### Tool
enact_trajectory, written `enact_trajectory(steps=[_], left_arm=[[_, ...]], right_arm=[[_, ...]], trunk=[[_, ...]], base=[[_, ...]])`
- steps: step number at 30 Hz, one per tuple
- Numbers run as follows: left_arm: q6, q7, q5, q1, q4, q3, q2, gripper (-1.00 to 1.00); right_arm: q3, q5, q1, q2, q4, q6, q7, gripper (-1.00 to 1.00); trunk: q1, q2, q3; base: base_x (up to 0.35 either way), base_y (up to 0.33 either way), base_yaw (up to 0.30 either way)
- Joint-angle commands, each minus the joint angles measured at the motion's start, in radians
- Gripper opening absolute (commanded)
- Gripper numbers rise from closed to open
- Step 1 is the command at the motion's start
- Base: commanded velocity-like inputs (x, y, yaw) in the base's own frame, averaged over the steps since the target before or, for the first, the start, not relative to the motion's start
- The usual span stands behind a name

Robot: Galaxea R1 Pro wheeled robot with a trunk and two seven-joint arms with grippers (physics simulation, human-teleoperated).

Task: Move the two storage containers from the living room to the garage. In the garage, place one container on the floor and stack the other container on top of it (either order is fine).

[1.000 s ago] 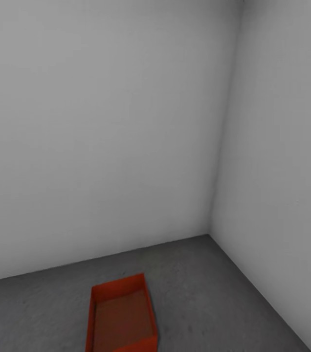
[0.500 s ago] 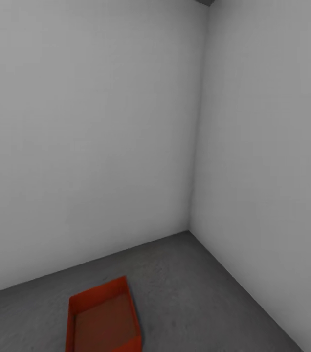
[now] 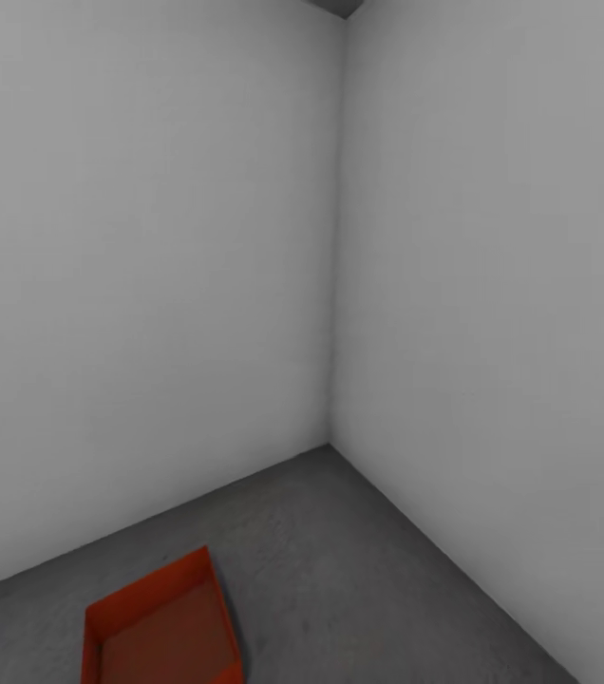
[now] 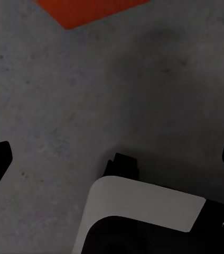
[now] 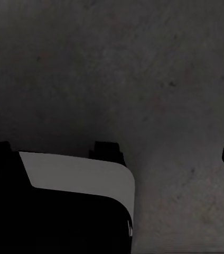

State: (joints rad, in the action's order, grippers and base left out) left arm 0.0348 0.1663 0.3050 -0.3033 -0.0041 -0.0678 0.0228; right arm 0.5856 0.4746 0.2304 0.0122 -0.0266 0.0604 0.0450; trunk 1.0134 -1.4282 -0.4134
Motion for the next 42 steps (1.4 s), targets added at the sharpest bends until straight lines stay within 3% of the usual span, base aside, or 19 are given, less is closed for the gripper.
enact_trajectory(steps=[1, 16, 42], left_arm=[[0.004, 0.002, 0.007, 0.000, -0.001, -0.007, 0.000, 1.00], [0.004, 0.002, 0.006, 0.000, -0.001, -0.007, 0.000, 1.00], [0.002, 0.001, 0.006, 0.000, -0.001, -0.007, 0.000, 1.00]], right_arm=[[0.008, 0.009, 0.001, 0.001, -0.003, 0.005, 0.001, 1.00], [0.008, 0.004, 0.001, -0.004, -0.001, 0.018, 0.012, 1.00], [0.010, 0.004, 0.001, -0.002, -0.001, 0.015, 0.001, 1.00]], trunk=[[0.000, -0.001, -0.001], [0.000, -0.001, -0.001], [0.000, -0.001, -0.001]], base=[[0.000, 0.000, -0.295], [0.000, 0.000, -0.134], [0.000, 0.000, -0.279]])
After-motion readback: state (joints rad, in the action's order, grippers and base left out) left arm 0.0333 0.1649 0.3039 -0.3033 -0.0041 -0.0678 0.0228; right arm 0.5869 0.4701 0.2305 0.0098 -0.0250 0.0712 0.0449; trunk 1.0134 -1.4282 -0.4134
